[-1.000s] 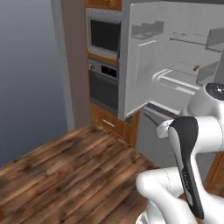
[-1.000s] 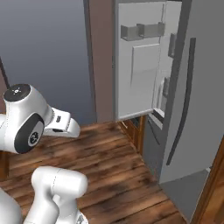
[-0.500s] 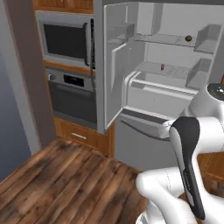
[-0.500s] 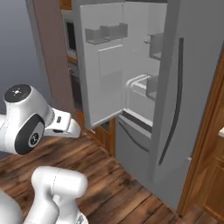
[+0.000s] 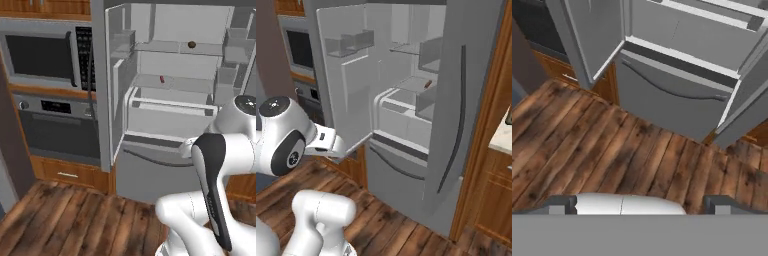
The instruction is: Pick up the banana and kiwi from the fridge and place one fruit on each plate on the dining counter.
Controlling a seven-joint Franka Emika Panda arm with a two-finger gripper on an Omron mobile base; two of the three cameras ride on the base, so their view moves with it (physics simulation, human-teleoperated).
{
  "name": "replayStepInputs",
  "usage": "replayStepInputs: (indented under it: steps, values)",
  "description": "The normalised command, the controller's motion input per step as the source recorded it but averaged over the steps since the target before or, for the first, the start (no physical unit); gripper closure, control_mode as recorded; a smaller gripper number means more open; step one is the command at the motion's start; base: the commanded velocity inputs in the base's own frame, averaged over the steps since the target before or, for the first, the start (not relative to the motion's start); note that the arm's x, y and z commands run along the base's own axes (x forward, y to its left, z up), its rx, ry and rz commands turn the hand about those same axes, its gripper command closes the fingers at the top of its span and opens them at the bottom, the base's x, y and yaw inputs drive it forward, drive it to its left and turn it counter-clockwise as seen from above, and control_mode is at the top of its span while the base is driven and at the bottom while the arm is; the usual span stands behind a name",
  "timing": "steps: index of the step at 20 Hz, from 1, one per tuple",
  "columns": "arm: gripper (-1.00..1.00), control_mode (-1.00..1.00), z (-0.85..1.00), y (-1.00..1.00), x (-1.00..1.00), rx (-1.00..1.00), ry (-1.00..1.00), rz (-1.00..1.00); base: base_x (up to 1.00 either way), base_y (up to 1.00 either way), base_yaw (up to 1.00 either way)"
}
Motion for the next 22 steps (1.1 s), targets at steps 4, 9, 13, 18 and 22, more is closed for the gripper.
replayStepInputs:
  steps: [4, 9, 13, 18, 22]
  values:
    - [-1.0, 1.0, 0.0, 0.0, 0.0, 0.0, 0.0, 0.0, 0.43, 0.37, -0.51]
    - [-1.0, 1.0, 0.0, 0.0, 0.0, 0.0, 0.0, 0.0, 0.08, 0.66, -0.36]
    - [-1.0, 1.0, 0.0, 0.0, 0.0, 0.0, 0.0, 0.0, 0.26, 0.13, -0.54]
    - [-1.0, 1.0, 0.0, 0.0, 0.0, 0.0, 0.0, 0.0, 0.29, 0.3, -0.47]
    - [-1.0, 1.0, 0.0, 0.0, 0.0, 0.0, 0.0, 0.0, 0.27, 0.59, -0.27]
